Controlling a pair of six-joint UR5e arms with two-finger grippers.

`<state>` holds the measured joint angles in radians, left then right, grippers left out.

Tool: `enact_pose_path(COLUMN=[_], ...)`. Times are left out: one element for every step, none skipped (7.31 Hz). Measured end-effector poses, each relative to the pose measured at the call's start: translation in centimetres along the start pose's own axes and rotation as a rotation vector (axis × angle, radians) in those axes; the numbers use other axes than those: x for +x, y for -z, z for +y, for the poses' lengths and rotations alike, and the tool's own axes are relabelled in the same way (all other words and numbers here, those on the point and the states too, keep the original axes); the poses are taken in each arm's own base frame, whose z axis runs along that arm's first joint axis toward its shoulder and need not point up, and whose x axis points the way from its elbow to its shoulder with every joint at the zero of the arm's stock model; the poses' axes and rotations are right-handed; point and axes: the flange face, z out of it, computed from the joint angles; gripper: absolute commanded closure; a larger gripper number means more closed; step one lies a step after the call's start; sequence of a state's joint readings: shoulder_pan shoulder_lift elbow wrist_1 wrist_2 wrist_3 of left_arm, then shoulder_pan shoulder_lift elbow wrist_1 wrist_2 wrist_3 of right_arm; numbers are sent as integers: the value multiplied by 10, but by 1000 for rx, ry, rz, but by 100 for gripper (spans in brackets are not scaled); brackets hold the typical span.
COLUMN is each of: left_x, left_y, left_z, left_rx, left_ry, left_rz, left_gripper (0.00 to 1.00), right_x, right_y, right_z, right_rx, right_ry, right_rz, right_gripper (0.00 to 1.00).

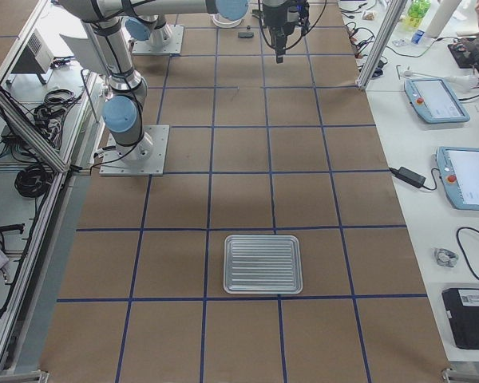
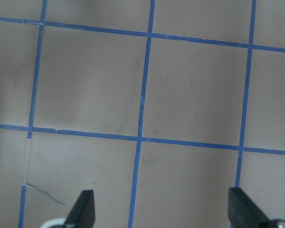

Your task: Place bearing gear from tray to pile

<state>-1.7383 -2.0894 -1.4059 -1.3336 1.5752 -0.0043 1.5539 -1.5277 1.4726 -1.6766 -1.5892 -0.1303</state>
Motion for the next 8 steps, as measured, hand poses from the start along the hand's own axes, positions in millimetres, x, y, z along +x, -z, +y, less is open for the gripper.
enact_pose_path(left_x=[-43, -84, -125, -167, -215, -256, -283, -294], left_y=[3, -1, -9, -18, -28, -45, -68, -94], left_z=[11, 28, 50, 73, 98, 122, 143, 163], left_rx=[-22, -50, -78, -101, -119, -120, -101, -74], left_ry=[-48, -103, -150, -191, -227, -257, -277, -281], left_rz=[-7, -9, -3, 6, 25, 46, 51, 41], left_gripper=[100, 100, 100, 100, 100, 100, 100, 100], right_x=[0, 0, 0, 0, 0, 0, 0, 0], right_y=[0, 0, 0, 0, 0, 0, 0, 0], right_z=[0, 0, 0, 0, 0, 0, 0, 0], right_rx=[0, 0, 0, 0, 0, 1, 1, 1], right_ry=[0, 0, 0, 0, 1, 0, 0, 0], right_rz=[0, 0, -1, -1, -1, -1, -1, -1], right_gripper=[0, 0, 0, 0, 0, 0, 0, 0])
